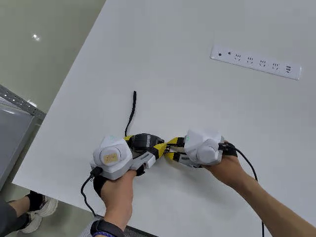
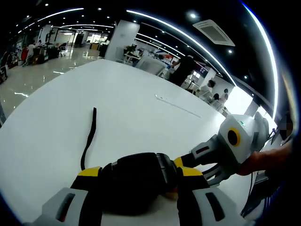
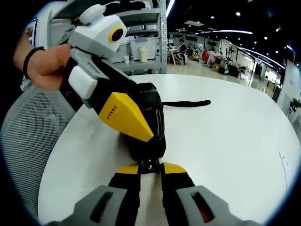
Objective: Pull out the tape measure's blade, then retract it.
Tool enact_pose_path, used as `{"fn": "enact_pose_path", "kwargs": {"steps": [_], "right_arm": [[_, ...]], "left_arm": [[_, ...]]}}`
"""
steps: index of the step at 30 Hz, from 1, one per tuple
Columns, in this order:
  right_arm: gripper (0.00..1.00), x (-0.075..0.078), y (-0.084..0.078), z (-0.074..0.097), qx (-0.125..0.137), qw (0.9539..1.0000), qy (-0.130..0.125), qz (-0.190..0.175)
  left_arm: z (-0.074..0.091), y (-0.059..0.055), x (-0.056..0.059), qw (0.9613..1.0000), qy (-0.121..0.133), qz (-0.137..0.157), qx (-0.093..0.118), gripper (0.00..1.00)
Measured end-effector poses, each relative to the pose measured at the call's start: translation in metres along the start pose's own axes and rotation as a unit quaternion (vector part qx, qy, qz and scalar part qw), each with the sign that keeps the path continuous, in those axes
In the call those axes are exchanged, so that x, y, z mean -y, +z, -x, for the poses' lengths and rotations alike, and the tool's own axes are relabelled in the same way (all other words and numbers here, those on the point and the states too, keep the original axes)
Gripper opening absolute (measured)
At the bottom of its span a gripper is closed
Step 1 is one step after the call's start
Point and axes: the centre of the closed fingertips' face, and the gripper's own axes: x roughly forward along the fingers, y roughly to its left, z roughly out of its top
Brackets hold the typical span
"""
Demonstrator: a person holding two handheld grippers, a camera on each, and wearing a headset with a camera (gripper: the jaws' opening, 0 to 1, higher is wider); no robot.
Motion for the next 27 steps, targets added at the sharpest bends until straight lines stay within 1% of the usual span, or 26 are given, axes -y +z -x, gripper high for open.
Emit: {"fn": "enact_pose_path", "kwargs": {"steps": [2, 4, 6, 8, 9, 13, 15, 17, 18, 19, 21, 25, 27], "right_arm": [[0.17, 0.000, -0.001, 0.001, 0.000, 0.9999, -0.003, -0.010], [0.20, 0.002, -0.002, 0.004, 0.002, 0.9995, -0.012, -0.030], [0.23, 0.000, -0.003, 0.006, 0.007, 0.9985, -0.011, -0.054], [0.24, 0.001, -0.005, 0.011, 0.011, 0.9979, -0.019, -0.061], [0.24, 0.000, -0.006, 0.014, 0.016, 0.9971, -0.021, -0.071], [0.26, 0.000, -0.008, 0.027, 0.027, 0.9945, -0.033, -0.095], [0.26, 0.001, -0.010, 0.033, 0.035, 0.9924, -0.042, -0.110], [0.27, 0.003, -0.011, 0.041, 0.046, 0.9888, -0.053, -0.132], [0.28, 0.004, -0.010, 0.042, 0.049, 0.9878, -0.055, -0.137], [0.29, 0.005, -0.011, 0.049, 0.056, 0.9853, -0.063, -0.149], [0.29, 0.006, -0.012, 0.057, 0.066, 0.9817, -0.070, -0.164], [0.30, 0.006, -0.016, 0.068, 0.073, 0.9786, -0.082, -0.174], [0.30, 0.005, -0.017, 0.072, 0.074, 0.9776, -0.087, -0.176]], "left_arm": [[0.002, 0.001, 0.001, 1.0000, -0.004, -0.006, -0.002, 0.60], [0.003, 0.001, 0.001, 0.9999, -0.009, -0.009, -0.006, 0.59], [0.005, 0.001, 0.000, 0.9998, -0.013, -0.010, -0.007, 0.59], [0.007, 0.004, 0.000, 0.9997, -0.015, -0.016, -0.005, 0.59], [0.009, 0.007, 0.000, 0.9997, -0.016, -0.020, -0.003, 0.59], [0.012, 0.009, 0.001, 0.9993, -0.018, -0.032, -0.006, 0.59], [0.013, 0.008, 0.002, 0.9990, -0.023, -0.038, -0.008, 0.59], [0.016, 0.006, 0.003, 0.9984, -0.025, -0.049, -0.013, 0.59], [0.017, 0.006, 0.003, 0.9983, -0.025, -0.051, -0.013, 0.59], [0.018, 0.005, 0.004, 0.9981, -0.028, -0.053, -0.014, 0.59], [0.020, 0.004, 0.006, 0.9978, -0.030, -0.056, -0.016, 0.59], [0.023, 0.005, 0.009, 0.9969, -0.035, -0.069, -0.018, 0.59], [0.025, 0.007, 0.009, 0.9967, -0.038, -0.070, -0.016, 0.59]]}}
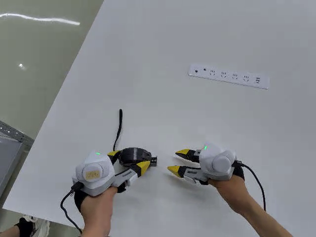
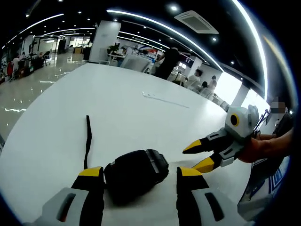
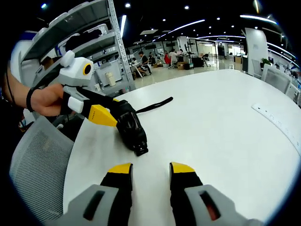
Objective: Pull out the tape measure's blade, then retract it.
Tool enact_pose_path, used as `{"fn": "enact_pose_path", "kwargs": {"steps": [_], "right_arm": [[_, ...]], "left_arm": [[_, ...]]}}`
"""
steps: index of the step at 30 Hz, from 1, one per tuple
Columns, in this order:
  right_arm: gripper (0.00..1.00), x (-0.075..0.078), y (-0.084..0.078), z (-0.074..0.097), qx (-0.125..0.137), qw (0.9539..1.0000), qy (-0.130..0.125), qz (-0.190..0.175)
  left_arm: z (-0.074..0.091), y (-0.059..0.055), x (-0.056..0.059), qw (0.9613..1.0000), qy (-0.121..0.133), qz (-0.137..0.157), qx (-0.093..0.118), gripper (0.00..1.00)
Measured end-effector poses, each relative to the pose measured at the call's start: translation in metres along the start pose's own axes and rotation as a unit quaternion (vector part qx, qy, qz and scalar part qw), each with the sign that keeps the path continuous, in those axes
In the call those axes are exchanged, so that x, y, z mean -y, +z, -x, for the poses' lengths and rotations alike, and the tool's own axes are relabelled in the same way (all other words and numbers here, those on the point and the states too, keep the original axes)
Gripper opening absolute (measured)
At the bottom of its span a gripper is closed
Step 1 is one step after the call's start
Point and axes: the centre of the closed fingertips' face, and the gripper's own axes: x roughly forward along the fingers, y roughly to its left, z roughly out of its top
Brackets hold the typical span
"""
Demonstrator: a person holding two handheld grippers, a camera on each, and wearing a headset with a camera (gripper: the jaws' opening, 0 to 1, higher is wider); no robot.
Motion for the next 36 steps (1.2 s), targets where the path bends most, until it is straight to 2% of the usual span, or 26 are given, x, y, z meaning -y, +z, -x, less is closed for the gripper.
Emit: {"fn": "enact_pose_path", "kwargs": {"steps": [5, 16, 19, 23, 30, 36], "right_arm": [[0.31, 0.001, -0.003, 0.010, 0.000, 0.9999, -0.012, -0.006], [0.32, -0.006, -0.005, 0.022, 0.008, 0.9995, -0.025, -0.019], [0.32, -0.009, -0.004, 0.027, 0.013, 0.9992, -0.030, -0.023], [0.33, -0.009, -0.003, 0.033, 0.019, 0.9987, -0.034, -0.033], [0.35, -0.006, 0.002, 0.053, 0.033, 0.9965, -0.061, -0.046], [0.37, -0.002, 0.002, 0.075, 0.048, 0.9928, -0.093, -0.057]], "left_arm": [[0.004, 0.004, -0.003, 1.0000, 0.000, -0.009, 0.003, 0.59], [0.021, -0.002, -0.009, 0.9998, -0.006, -0.018, 0.001, 0.59], [0.026, -0.002, -0.007, 0.9995, -0.020, -0.025, -0.003, 0.59], [0.031, -0.001, -0.008, 0.9990, -0.025, -0.037, -0.006, 0.59], [0.047, 0.002, -0.007, 0.9971, -0.038, -0.065, -0.011, 0.62], [0.060, 0.003, -0.004, 0.9944, -0.050, -0.092, -0.019, 0.63]]}}
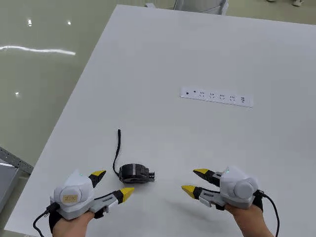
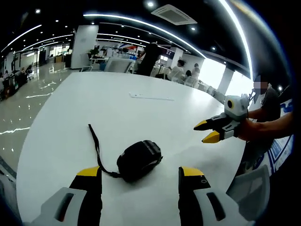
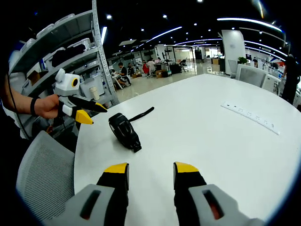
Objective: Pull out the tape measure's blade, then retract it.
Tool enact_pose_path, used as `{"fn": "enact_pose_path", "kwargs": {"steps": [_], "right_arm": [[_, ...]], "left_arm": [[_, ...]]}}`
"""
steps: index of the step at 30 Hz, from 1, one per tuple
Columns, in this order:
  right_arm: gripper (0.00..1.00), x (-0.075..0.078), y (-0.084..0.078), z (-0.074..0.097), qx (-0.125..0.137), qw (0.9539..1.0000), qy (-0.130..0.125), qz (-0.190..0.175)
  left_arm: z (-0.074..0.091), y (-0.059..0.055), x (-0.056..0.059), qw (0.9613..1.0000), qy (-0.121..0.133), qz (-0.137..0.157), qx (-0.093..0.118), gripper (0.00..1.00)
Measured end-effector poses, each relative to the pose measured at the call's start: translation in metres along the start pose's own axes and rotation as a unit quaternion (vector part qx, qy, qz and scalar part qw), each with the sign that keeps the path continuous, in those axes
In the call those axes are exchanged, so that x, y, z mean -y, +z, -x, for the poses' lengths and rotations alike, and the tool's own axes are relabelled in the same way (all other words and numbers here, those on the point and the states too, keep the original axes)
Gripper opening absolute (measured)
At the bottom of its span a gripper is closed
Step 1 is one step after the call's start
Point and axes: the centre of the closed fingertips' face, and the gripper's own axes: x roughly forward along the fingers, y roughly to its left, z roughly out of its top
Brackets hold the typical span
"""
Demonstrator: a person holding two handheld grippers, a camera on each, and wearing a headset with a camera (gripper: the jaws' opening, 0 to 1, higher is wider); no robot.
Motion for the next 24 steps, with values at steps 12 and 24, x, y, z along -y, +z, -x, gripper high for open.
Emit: {"fn": "enact_pose_path", "kwargs": {"steps": [12, 24], "right_arm": [[0.44, -0.019, -0.020, 0.044, 0.034, 0.9967, -0.051, -0.053], [0.53, -0.047, -0.038, 0.058, 0.023, 0.9964, -0.057, -0.058]], "left_arm": [[0.020, -0.013, 0.010, 0.9999, -0.007, -0.011, -0.009, 0.65], [0.038, -0.029, 0.019, 0.9995, -0.005, -0.026, -0.019, 0.68]]}}
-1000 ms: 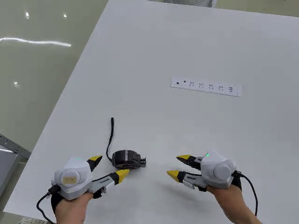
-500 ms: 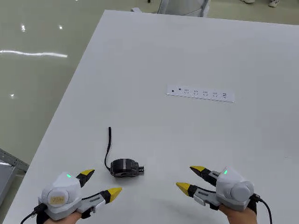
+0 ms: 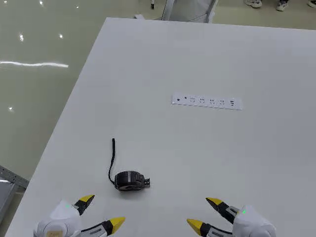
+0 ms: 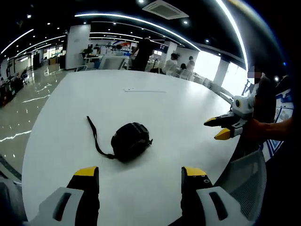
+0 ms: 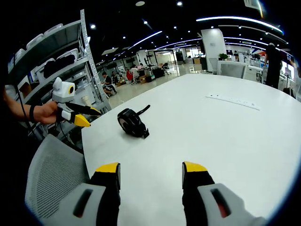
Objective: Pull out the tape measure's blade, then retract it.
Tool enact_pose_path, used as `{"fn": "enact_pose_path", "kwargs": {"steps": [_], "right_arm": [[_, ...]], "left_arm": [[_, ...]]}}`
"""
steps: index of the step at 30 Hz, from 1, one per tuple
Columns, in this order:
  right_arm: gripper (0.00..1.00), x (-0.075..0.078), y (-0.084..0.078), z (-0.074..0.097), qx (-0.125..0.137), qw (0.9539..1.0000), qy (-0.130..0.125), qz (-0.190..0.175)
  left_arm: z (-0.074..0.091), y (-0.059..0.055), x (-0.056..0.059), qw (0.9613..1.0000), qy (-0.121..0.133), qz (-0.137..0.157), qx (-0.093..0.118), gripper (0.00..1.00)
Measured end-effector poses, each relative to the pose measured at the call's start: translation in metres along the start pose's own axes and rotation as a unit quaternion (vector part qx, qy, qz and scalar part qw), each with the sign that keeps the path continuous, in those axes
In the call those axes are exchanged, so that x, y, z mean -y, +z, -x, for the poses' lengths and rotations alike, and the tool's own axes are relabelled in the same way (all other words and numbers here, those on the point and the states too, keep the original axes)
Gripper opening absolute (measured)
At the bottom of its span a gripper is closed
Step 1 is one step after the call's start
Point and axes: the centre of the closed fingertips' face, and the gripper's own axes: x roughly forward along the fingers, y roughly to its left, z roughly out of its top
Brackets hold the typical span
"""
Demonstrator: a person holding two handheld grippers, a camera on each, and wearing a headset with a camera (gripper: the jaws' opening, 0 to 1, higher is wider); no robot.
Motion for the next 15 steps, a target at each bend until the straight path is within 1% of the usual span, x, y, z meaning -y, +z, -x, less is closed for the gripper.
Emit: {"fn": "enact_pose_path", "kwargs": {"steps": [3, 5, 6, 11, 15], "right_arm": [[0.54, -0.005, 0.002, 0.001, 0.000, 1.0000, 0.002, 0.003], [0.55, -0.008, 0.003, -0.001, -0.002, 1.0000, 0.004, 0.007], [0.55, -0.009, 0.004, -0.001, -0.003, 0.9999, 0.005, 0.009], [0.56, -0.013, 0.007, -0.006, -0.003, 0.9999, 0.009, 0.011], [0.56, -0.018, 0.007, -0.010, -0.007, 0.9998, 0.015, 0.015]], "left_arm": [[0.003, 0.000, -0.002, 1.0000, 0.004, 0.005, 0.003, 0.69], [0.005, 0.002, -0.002, 0.9999, 0.007, 0.009, 0.007, 0.69], [0.005, 0.002, -0.004, 0.9999, 0.008, 0.010, 0.009, 0.69], [0.004, 0.003, -0.004, 0.9999, 0.007, 0.005, 0.011, 0.70], [0.002, 0.003, -0.005, 0.9999, 0.006, 0.008, 0.014, 0.71]]}}
